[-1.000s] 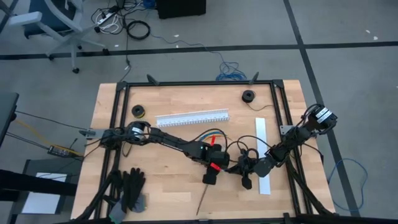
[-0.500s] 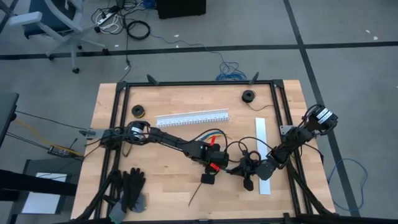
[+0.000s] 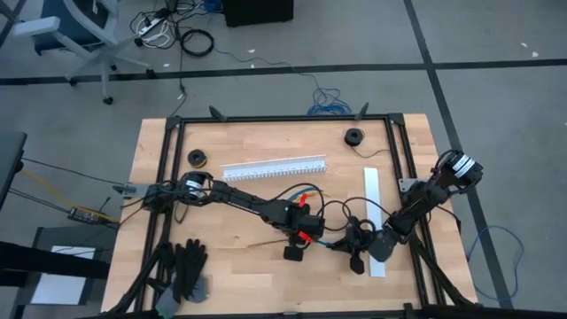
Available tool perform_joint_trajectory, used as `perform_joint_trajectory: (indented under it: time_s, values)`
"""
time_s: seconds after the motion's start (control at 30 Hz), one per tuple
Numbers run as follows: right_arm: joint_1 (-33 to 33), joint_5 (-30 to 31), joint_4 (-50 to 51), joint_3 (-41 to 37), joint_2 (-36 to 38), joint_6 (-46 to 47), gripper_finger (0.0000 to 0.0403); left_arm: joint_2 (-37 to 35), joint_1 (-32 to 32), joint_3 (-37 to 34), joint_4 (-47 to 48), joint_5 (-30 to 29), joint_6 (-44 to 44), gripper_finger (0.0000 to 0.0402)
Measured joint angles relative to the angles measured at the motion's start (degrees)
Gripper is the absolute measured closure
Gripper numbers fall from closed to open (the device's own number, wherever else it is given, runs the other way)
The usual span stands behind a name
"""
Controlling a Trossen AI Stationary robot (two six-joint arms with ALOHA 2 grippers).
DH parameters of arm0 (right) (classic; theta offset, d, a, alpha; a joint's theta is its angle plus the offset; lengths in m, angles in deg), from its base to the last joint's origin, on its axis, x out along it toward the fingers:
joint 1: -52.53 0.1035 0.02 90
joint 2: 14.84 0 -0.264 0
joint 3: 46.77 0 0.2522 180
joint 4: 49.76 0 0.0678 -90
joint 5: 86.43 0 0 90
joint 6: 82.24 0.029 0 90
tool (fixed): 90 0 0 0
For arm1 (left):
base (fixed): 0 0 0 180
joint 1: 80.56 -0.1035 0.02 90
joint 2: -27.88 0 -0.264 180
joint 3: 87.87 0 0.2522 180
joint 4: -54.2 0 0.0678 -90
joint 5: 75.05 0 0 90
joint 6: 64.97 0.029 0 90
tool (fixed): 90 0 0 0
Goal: Ziptie cables
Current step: Insert black zip tie on the cable wire
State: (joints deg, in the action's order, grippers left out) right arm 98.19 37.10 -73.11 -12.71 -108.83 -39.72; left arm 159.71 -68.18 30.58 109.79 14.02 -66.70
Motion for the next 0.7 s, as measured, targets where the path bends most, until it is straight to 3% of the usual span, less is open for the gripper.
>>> perform_joint_trajectory:
  time_s: [0.3,0.7]
  values:
    - [3.3,4.8,4.0,0.0,0.0,5.4,0.0393,-0.5,0.0,-0.1,1.1,-0.4,-0.3,0.0372]
    - [3.1,4.8,4.3,-0.1,0.0,5.2,0.0393,-0.7,0.0,-0.3,-20.2,0.1,4.0,0.0369]
